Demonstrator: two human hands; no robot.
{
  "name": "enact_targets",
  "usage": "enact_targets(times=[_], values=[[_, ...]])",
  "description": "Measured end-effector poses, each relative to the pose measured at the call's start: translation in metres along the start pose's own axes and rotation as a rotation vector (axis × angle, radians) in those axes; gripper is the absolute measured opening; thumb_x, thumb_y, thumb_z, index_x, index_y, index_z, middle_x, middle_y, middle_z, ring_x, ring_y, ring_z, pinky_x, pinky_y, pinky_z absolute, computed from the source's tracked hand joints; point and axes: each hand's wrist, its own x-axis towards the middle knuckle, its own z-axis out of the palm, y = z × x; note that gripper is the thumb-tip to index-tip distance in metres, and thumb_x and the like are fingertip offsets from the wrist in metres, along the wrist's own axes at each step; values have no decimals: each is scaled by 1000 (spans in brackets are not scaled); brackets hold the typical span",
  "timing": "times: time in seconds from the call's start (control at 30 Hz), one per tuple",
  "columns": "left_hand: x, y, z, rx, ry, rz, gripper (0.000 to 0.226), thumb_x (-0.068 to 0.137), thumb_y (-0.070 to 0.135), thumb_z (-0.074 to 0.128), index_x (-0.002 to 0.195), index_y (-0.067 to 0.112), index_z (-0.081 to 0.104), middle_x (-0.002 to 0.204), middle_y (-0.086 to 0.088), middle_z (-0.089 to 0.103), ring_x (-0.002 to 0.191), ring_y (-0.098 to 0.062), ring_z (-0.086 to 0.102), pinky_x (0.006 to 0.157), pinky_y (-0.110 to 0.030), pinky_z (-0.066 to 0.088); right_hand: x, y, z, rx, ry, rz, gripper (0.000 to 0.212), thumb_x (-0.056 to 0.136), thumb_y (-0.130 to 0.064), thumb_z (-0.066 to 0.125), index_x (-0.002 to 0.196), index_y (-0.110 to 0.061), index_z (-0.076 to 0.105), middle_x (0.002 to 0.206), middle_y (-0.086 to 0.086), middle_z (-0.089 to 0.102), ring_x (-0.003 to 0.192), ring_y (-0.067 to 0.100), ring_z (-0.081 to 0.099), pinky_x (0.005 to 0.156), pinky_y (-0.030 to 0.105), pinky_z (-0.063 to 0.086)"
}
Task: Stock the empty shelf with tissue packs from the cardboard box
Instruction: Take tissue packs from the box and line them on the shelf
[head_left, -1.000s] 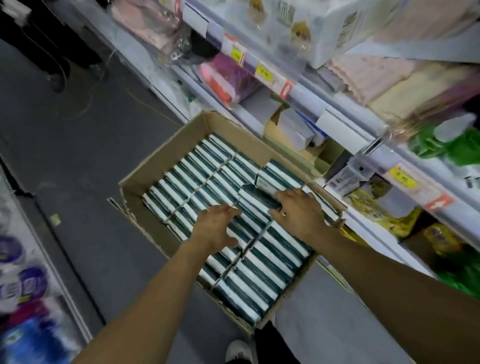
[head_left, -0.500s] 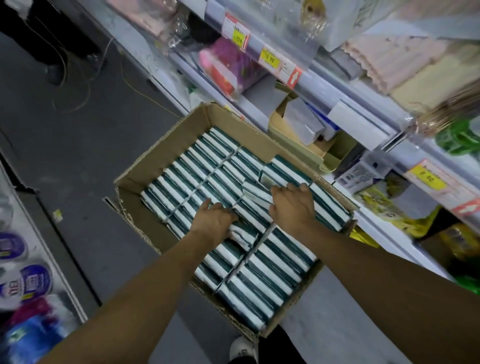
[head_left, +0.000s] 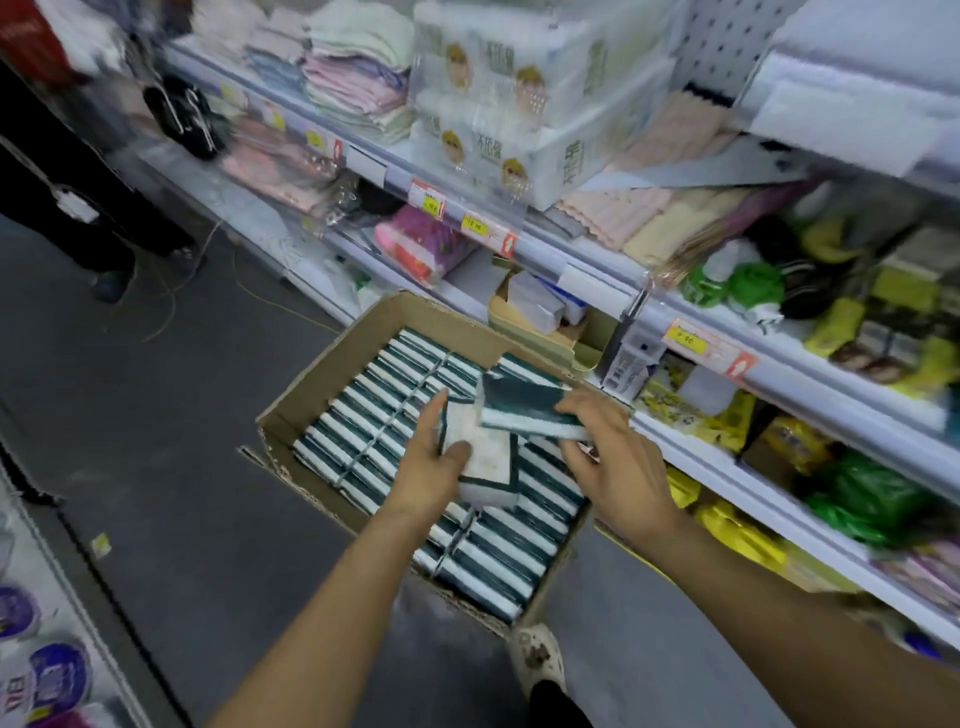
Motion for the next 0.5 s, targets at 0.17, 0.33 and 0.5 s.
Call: enact_targets(times=[0.17,0.33,0.5], values=[[-49,31,32,-192,-87,-135,21,96,40,56,107,32,72,120,-6,68,96,-28,70,75,-43,61,-58,-13,-59,56,129,18,44,84,-2,66,117,-26,50,146,-5,35,105,15,57,64,38,56],[-95,52,79,-138,-209,104,31,87,37,71,117,32,65,123,3,65,99,-18,71,83,-46,60,-108,-20,-115,160,235,68,65,77,-21,81,126,-27,39,149,-2,27,133,2,35,90,41,53],[-134,83,133,-140,-256,325,33,86,26,74,114,38,60,112,18,62,98,-6,68,75,-25,58,-137,-36,-167,766,422,577,77,71,-39,83,135,-29,43,134,-11,51,120,6,53,87,16,48]])
